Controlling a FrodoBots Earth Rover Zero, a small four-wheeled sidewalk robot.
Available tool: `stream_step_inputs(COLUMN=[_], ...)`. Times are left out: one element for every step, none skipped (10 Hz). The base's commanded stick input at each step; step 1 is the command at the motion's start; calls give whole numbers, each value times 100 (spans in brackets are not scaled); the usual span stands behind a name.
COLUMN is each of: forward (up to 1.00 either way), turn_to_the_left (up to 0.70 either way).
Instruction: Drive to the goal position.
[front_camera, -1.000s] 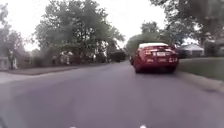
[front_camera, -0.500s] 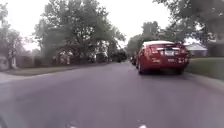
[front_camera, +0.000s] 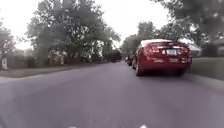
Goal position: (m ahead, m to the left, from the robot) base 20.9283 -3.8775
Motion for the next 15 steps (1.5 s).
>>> stream_step_inputs(forward=[100, 100, 100, 100, 100, 100, 100, 100, 100, 100, 100, 100, 100, 100, 100], turn_to_the_left=[0, 0, 0, 0, 0, -2, -13, -30, -5, -4, -2, -1, 0, 0, 0])
